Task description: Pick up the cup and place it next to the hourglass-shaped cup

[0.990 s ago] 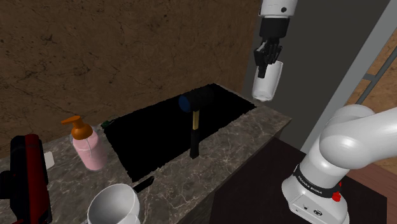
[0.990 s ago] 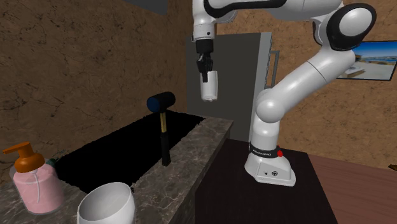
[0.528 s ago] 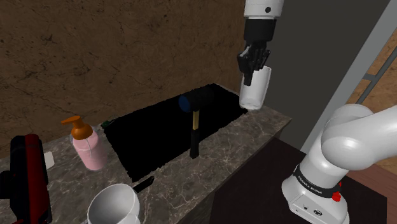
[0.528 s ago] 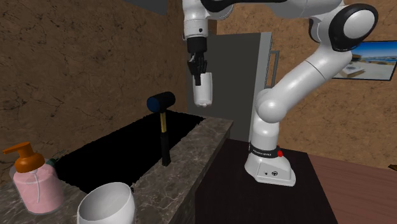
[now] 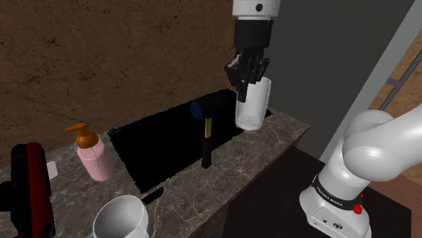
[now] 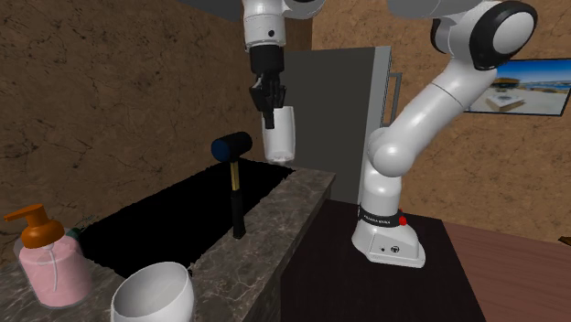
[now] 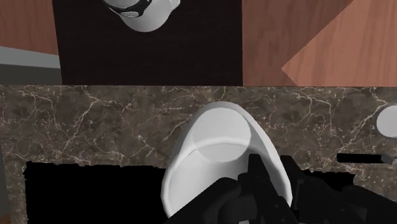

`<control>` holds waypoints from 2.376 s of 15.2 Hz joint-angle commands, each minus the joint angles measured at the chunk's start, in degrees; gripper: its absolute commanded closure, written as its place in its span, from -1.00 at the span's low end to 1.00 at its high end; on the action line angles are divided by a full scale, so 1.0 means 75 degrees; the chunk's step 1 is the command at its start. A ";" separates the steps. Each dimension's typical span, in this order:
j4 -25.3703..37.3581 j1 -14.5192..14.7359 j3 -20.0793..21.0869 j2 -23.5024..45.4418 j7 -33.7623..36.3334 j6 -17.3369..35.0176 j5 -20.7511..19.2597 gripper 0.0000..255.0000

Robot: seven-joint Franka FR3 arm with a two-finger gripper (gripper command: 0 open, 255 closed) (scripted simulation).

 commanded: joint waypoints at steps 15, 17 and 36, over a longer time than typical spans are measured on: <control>0.3031 -0.0126 0.3233 0.3347 0.3447 0.0787 -0.0278 1.00; 0.2999 -0.0111 0.3304 0.3436 0.3523 0.0900 -0.0325 1.00; 0.1146 -0.0036 0.3563 0.3553 0.3407 0.2848 -0.0263 1.00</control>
